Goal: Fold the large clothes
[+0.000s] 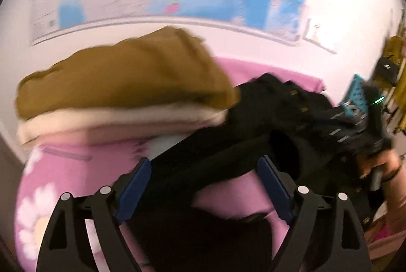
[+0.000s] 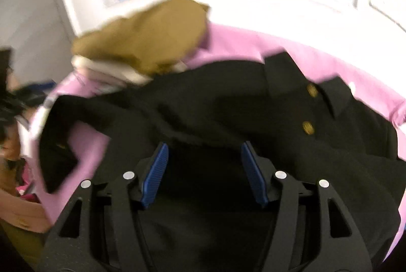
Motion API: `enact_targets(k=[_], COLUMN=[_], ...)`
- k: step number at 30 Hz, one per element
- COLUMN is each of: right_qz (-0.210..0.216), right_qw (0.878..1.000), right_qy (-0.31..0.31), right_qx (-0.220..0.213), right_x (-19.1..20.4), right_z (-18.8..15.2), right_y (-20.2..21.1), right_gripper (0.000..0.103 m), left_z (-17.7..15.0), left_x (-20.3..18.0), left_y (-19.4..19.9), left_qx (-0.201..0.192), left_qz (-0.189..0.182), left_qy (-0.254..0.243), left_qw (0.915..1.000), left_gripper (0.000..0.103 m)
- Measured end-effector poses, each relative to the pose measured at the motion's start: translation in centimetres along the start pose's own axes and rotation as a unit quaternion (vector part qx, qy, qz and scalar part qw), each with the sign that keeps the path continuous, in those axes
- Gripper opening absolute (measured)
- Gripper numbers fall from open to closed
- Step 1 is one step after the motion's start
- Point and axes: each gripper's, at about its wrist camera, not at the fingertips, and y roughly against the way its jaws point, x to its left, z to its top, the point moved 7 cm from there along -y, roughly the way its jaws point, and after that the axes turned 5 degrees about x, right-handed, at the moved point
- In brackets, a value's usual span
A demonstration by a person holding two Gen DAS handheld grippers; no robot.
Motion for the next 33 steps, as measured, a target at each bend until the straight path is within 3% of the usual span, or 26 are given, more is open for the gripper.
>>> enact_targets(k=[4,8,12,13,16,17,21,24,26,29,31,33], right_qz=[0.1,0.19,0.195,0.193,0.197,0.221,0.336,0.399,0.412,0.412,0.392,0.356], right_qw=[0.993,0.972,0.961,0.96,0.956,0.952,0.934,0.917,0.91,0.893,0.882,0.879], right_qy=[0.06,0.13,0.177,0.178,0.186,0.177,0.094,0.019,-0.023,-0.124,-0.19,-0.24], right_qx=[-0.007,0.04,0.083,0.1,0.114,0.114,0.079,0.007,-0.038,-0.136,-0.182,-0.207], right_x=[7.5,16.3,21.6,22.4,23.5,23.6,22.5,19.1,17.1,9.8,5.2,0.7], right_z=[0.6,-0.9,-2.1,-2.4,-2.4,-2.1,0.6,4.0,5.5,7.8,7.7,6.6], right_y=[0.8,-1.9,-6.0,-7.3,-7.8,-7.1,-1.0,5.4,8.8,15.0,17.4,18.5], right_gripper=[0.061,0.08,0.079,0.076,0.046,0.015,0.015,0.015,0.015,0.015,0.016,0.018], left_z=[-2.7,-3.7,-3.6,-3.5,-3.1,-2.9,-1.2,0.7,1.9,3.4,4.1,4.4], left_x=[3.3,5.1,5.6,5.5,5.8,6.0,6.6,6.7,6.3,4.9,2.8,0.4], left_y=[-0.6,-0.8,0.2,0.3,1.2,1.8,5.3,8.5,9.9,9.9,8.6,6.5], left_qx=[0.029,0.032,0.017,0.014,0.004,-0.003,-0.053,-0.105,-0.128,-0.139,-0.132,-0.114], left_qz=[0.028,0.013,0.006,0.007,0.015,0.018,0.012,0.006,-0.001,-0.02,-0.038,-0.054], left_qy=[0.017,0.052,0.061,0.06,0.053,0.049,0.046,0.04,0.032,0.02,-0.001,-0.023], left_qw=[0.999,0.9981,0.998,0.9981,0.9985,0.9986,0.9975,0.9936,0.9912,0.9898,0.9905,0.9918], left_gripper=[0.086,0.086,0.086,0.086,0.086,0.086,0.086,0.09,0.09,0.091,0.091,0.091])
